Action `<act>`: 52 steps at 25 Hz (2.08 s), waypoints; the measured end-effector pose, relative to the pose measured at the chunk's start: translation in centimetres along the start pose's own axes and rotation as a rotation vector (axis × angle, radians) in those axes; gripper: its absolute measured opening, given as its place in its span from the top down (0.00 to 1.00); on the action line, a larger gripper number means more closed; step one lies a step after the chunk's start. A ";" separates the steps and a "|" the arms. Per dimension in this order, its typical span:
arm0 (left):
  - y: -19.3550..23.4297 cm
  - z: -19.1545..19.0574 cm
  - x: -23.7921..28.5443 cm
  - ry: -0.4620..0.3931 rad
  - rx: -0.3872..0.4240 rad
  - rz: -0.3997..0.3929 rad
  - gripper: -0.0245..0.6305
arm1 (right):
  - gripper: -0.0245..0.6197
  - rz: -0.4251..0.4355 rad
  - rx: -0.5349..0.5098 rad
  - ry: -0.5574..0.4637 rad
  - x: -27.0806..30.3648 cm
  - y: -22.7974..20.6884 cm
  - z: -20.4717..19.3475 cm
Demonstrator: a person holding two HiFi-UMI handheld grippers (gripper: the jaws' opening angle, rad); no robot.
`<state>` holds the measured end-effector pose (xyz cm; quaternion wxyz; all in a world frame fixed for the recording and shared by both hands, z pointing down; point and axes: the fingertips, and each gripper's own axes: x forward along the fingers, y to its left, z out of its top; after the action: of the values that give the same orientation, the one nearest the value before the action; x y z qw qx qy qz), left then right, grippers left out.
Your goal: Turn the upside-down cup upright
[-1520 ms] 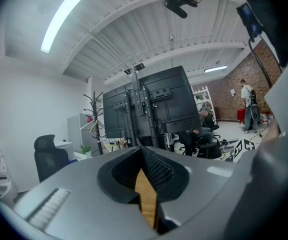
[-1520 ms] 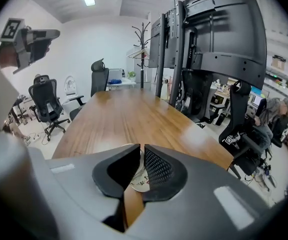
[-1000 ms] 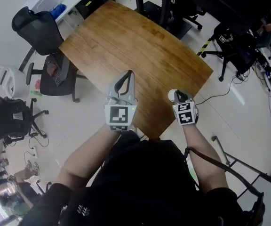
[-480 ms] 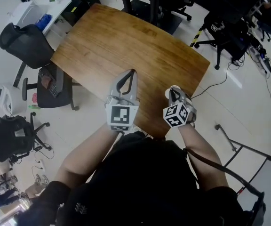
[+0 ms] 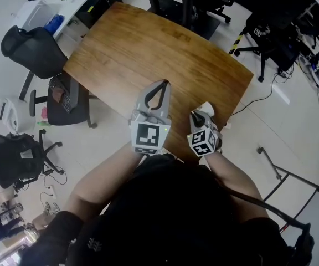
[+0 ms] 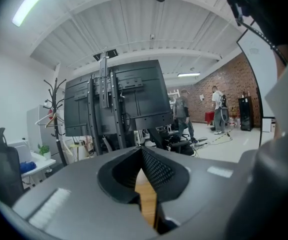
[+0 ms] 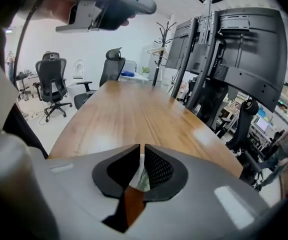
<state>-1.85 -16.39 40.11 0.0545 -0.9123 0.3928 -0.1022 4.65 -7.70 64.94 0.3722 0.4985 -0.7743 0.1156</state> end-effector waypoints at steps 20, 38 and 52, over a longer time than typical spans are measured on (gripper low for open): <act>0.9 0.0 -0.3 0.007 -0.004 0.036 0.96 | 0.60 0.107 0.290 -0.006 0.0 -6.0 -2.0; 1.6 1.3 -0.1 -0.025 -0.022 0.060 0.96 | 0.93 0.125 -0.096 -0.008 -1.2 -3.6 1.6; 2.6 1.1 -0.9 -0.012 -0.018 0.075 0.96 | 0.90 0.114 -0.059 -0.034 -1.0 -1.9 -0.1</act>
<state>-4.06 -17.48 38.39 0.0523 -0.8981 0.4271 -0.0912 6.54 -7.83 63.93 0.3663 0.4446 -0.8106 0.1054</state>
